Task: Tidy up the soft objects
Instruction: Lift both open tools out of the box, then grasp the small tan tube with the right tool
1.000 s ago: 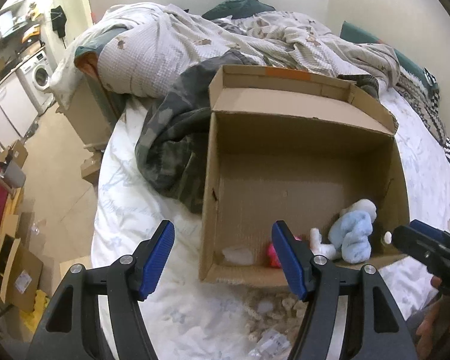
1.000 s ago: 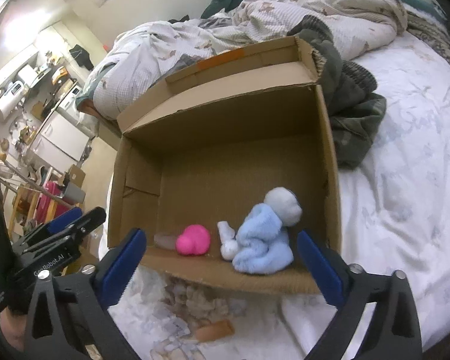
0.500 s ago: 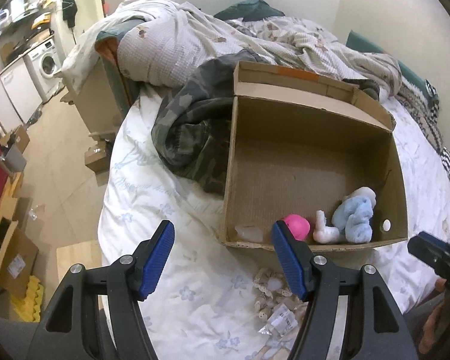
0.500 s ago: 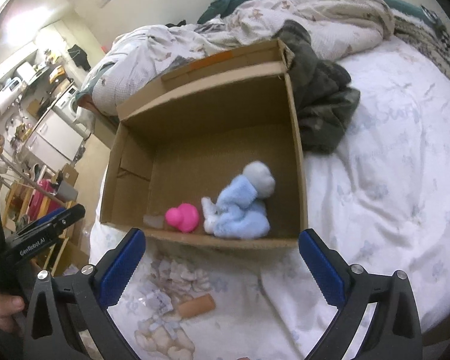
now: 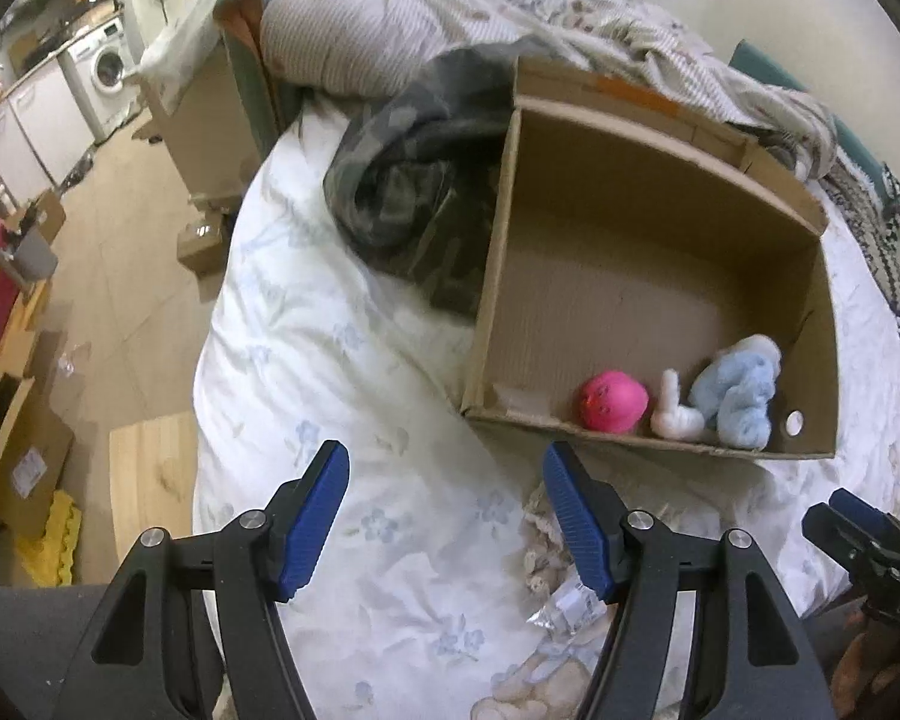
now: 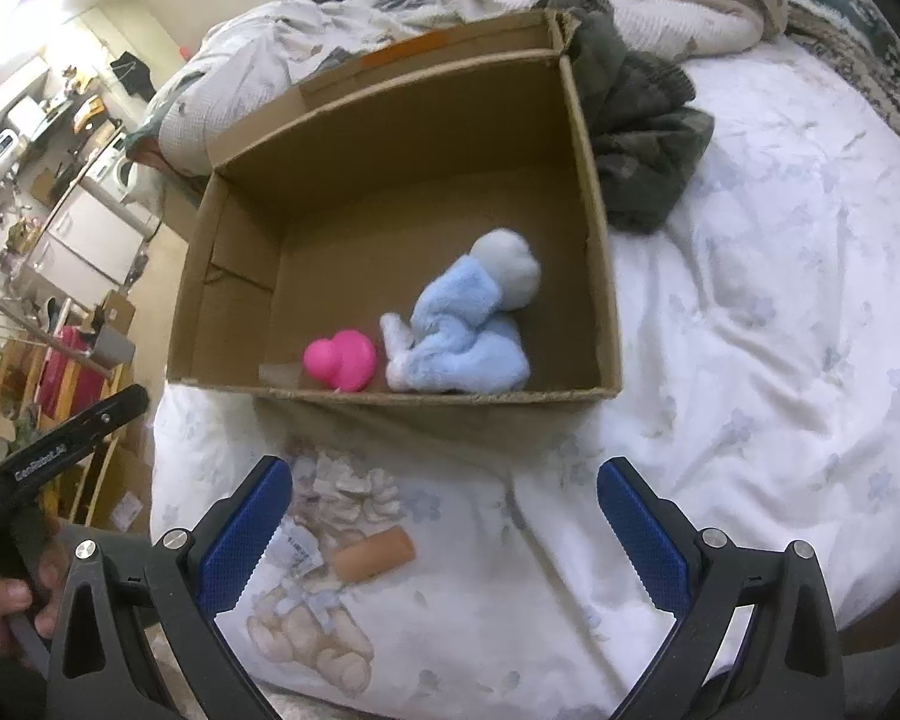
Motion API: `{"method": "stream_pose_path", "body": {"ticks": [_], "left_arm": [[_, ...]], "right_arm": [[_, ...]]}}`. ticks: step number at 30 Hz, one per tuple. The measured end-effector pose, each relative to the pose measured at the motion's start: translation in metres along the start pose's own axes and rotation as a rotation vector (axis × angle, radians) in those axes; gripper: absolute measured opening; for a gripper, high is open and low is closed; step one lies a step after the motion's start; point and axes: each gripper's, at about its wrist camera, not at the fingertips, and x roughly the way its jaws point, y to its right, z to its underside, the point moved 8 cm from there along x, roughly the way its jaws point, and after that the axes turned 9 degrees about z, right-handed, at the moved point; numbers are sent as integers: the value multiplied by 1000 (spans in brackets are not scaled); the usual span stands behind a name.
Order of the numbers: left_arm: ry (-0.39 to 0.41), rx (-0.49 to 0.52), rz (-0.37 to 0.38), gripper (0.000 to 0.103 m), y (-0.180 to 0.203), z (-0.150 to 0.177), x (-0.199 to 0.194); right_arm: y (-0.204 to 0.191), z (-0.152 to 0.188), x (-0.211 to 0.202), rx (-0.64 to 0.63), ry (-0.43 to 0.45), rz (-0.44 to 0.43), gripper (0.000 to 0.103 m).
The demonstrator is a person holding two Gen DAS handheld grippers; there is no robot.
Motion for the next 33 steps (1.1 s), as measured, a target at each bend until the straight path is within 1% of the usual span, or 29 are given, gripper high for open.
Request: {"method": "stream_pose_path", "body": {"ticks": [1,4,6,9,12,13,16,20,22,23,24,25,26,29,33], "left_arm": [[-15,-4,-16,64,-2,2,3],[-47,-19,-25,64,-6,7,11],[-79,-38,-13,64,-7,12,17],[-132,-59,9,64,-7,20,26],[-217,-83,69,64,2,34,41],[-252,-85,93,63,8,40,46],[-308,-50,131,60,27,52,56],[-358,66,141,45,56,63,70],[-392,103,159,44,65,68,77],[-417,133,163,42,70,72,81],[-430,152,163,38,72,74,84],[-443,175,159,20,74,77,86],[-452,185,158,7,75,80,86],[-448,197,199,4,81,81,78],[-403,210,261,3,88,75,52]], "right_arm": [[1,1,1,6,-5,2,103],[2,4,6,17,-25,0,103],[1,5,8,24,-38,-14,103],[2,6,11,29,-50,-8,103],[2,6,16,40,-67,-6,103],[3,6,18,44,-73,-5,103],[3,7,23,53,-91,-7,103],[1,6,26,48,-99,-4,103],[0,6,27,48,-105,-6,103],[1,6,28,50,-108,-6,103],[2,6,29,53,-110,-6,103],[2,6,29,55,-112,-7,103],[3,6,30,56,-115,-7,103],[4,7,32,60,-127,-5,103],[4,9,34,64,-136,-8,103]]}}
